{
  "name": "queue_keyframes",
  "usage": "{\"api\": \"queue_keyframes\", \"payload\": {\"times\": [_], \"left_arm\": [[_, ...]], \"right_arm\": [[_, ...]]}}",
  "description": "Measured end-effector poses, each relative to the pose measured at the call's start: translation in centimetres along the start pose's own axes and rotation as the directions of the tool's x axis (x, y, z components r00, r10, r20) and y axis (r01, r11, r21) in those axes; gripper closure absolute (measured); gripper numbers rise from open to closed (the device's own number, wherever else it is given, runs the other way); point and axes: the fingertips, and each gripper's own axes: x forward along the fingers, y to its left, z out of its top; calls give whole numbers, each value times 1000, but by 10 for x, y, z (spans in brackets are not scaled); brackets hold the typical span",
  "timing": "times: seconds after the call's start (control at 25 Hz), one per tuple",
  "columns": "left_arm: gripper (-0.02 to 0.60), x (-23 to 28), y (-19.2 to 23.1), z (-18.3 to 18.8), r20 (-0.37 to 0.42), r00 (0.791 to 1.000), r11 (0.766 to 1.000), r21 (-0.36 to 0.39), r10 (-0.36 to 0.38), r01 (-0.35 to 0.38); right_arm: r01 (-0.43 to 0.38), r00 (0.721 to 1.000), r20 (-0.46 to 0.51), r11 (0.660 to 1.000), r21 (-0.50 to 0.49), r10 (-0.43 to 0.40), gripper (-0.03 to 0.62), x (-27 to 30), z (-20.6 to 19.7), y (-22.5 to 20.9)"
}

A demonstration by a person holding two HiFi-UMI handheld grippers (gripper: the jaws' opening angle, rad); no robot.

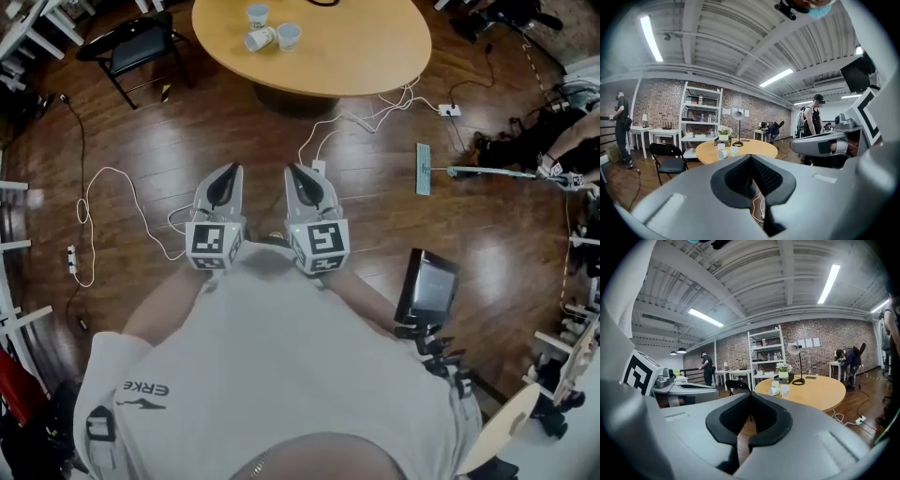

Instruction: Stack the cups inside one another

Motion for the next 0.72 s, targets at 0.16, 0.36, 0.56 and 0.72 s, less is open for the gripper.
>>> {"api": "queue_keyframes", "payload": {"times": [0.16, 0.36, 0.56, 0.72], "left_arm": [[580, 12, -4, 4, -2, 1000, 1000, 7, -23, 23], [580, 30, 9, 4, -4, 999, 999, 7, -44, 44], [580, 72, 32, 8, 3, 997, 997, -20, -73, 73], [580, 109, 58, 14, 16, 994, 994, -33, -105, 105]], "right_arm": [[23, 1000, -8, 1000, 14, -22, 580, 3, -2, -11], [41, 999, -7, 999, 16, -41, 579, 23, 1, -15], [70, 997, -25, 998, 0, -70, 579, 62, 8, -30], [98, 994, -39, 995, -12, -98, 580, 102, 12, -39]]}}
